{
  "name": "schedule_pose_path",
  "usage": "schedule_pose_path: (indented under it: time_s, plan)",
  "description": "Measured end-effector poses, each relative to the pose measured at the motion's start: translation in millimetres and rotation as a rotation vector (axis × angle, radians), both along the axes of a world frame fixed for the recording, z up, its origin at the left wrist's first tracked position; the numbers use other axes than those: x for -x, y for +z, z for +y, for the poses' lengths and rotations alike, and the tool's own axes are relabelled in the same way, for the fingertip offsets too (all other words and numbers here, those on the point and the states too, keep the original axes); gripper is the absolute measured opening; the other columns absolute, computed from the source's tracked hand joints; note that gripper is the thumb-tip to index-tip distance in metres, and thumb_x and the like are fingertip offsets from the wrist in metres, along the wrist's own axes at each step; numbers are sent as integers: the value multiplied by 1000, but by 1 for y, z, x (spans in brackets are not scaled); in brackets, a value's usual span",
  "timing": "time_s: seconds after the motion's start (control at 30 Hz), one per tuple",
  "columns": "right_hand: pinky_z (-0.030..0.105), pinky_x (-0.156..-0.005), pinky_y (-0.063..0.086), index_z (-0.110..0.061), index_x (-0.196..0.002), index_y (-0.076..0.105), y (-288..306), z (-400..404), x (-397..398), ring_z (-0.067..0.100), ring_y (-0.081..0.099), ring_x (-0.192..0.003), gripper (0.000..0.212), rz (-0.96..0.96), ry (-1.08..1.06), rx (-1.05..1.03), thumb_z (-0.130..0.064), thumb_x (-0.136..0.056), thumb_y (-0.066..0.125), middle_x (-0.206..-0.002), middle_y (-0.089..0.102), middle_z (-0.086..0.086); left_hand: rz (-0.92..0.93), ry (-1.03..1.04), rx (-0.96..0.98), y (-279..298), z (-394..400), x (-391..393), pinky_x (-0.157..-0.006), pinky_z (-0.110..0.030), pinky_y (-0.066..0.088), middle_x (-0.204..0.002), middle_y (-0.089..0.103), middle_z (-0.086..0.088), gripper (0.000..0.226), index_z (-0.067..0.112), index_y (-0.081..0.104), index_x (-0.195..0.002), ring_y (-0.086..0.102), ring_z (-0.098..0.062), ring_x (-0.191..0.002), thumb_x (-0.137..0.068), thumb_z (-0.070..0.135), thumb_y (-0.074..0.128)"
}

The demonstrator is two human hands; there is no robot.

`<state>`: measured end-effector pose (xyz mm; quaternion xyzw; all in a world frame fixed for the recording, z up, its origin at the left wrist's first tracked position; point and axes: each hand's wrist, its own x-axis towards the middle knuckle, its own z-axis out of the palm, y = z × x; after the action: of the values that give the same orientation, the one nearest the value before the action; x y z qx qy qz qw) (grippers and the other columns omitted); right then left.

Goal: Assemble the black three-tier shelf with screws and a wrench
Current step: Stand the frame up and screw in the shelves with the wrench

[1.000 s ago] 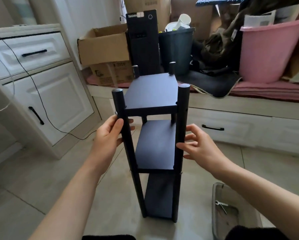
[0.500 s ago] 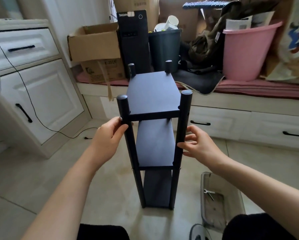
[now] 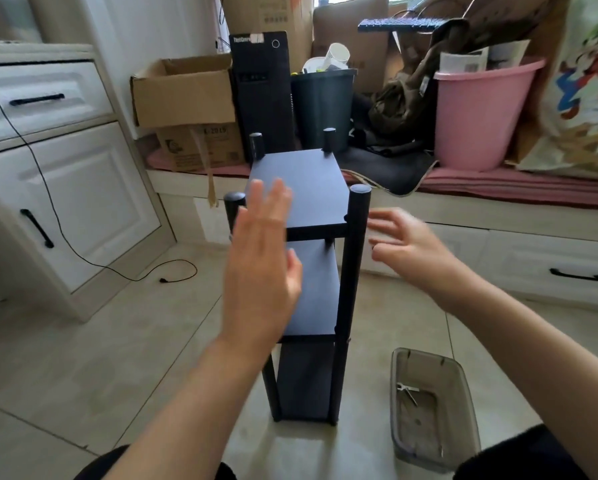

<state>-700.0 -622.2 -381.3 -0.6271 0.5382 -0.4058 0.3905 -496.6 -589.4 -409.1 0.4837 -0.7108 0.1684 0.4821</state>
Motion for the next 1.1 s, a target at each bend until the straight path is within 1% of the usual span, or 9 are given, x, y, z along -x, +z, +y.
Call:
schedule_pose_path:
  time_s: [0.1,0.17,0.23,0.37,0.57,0.73,0.83,0.97,1.1]
  plan:
    - [16,-85,52,-21,-131,55,21,9,5,9,62,-114,51,-88,-7,230,9,-90,49,-125,63,-4,-169,-31,20,-6,-7,23,-120,-50,30,-148,54,-11,62,1,55,-139,37,-31,-146,-80,-12,68]
    - [16,-88,51,-25,-123,57,27,11,1,8,64,-110,46,-113,22,341,8,-92,51,-118,66,-7,-214,-19,4,-8,-14,29,-118,-54,33,-143,58,-13,54,0,58,-136,43,-33,-142,-83,-8,68]
    - [19,-91,50,-23,-124,58,29,9,-5,8,64,-107,39,-78,31,409,3,-95,55,-116,66,-7,-260,37,1,-7,-23,31,-118,-54,32,-141,59,-13,52,1,59,-136,46,-32,-140,-86,-2,71]
    - [28,-97,52,-13,-133,60,32,0,-6,13,65,-107,38,34,54,420,-5,-96,58,-126,65,2,-328,159,-14,0,-38,31,-118,-57,32,-142,59,-11,51,3,60,-137,45,-29,-141,-88,9,73]
    - [27,-95,53,-15,-123,68,35,-5,4,5,68,-99,34,89,54,458,-3,-92,65,-115,70,-1,-339,231,49,1,-51,33,-111,-56,41,-127,70,-6,38,10,71,-125,60,-31,-128,-87,10,78]
    - [18,-89,52,-11,-118,68,35,-6,8,3,66,-99,31,47,123,465,2,-91,64,-112,70,1,-292,191,111,-2,-52,36,-98,-48,55,-119,73,-4,35,11,75,-117,67,-30,-117,-83,3,80]
    - [14,-84,52,-12,-118,68,35,-5,8,2,64,-103,31,51,130,465,1,-91,65,-110,70,-1,-292,153,114,-2,-51,33,-92,-42,56,-118,74,-1,36,13,76,-117,69,-27,-113,-82,5,82]
    - [19,-81,55,-19,-120,68,35,-3,7,0,64,-104,30,86,107,432,-6,-92,65,-110,69,-10,-298,110,85,-3,-50,29,-93,-41,56,-119,73,1,35,15,76,-118,69,-25,-113,-84,6,80]
    - [23,-84,56,-20,-122,67,35,0,4,2,65,-104,30,95,74,416,-10,-94,64,-109,69,-11,-300,85,47,-2,-50,28,-95,-41,54,-120,73,2,31,16,75,-119,68,-24,-115,-89,10,77]
